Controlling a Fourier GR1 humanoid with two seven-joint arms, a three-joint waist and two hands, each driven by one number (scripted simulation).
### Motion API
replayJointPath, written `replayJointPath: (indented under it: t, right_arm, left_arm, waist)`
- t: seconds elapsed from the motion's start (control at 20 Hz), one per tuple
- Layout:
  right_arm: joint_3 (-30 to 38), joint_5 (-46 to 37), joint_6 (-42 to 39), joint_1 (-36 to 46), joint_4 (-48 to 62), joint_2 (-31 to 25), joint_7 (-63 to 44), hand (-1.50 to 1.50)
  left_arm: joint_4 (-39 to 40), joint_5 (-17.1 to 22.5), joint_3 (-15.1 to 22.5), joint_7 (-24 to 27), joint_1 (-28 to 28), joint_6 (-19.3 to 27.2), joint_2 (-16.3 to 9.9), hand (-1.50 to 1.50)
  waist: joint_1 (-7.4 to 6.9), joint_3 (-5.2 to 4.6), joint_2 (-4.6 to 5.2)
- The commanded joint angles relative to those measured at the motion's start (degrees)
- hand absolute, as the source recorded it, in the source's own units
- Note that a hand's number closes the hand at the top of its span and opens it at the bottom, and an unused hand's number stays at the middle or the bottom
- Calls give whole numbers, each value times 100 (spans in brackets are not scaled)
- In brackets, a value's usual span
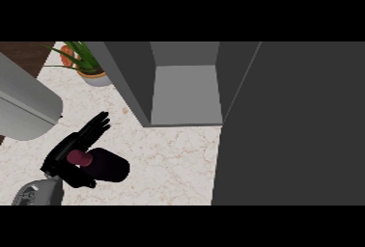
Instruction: Pick up the wine, place it into the cabinet and close the cabinet
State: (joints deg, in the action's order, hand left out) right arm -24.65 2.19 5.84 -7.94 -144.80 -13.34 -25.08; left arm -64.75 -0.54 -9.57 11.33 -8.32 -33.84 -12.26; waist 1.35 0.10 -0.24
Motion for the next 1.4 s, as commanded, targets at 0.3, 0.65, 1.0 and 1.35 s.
replayJointPath:
  t: [0.3, 0.65, 1.0, 1.35]
  right_arm:
    - [-48, 117, 80, -309, -1442, -172, -563, -150]
    - [-207, -95, 65, -536, -1424, -208, -301, -150]
    - [-114, 57, 52, -391, -1247, -209, -370, -150]
    - [-6, 219, 87, -509, -1494, -268, -551, -150]
  left_arm:
    - [923, -483, 261, 909, 118, 142, 231, -150]
    - [1457, -183, 5, 846, -187, 284, 503, -150]
    - [2170, 152, -229, 1282, -142, -9, 636, -150]
    - [2386, 457, -351, 838, -588, -344, 490, -150]
  waist:
    - [-35, -17, 11]
    - [-10, -15, 1]
    - [-41, -16, 10]
    - [-33, -12, 2]
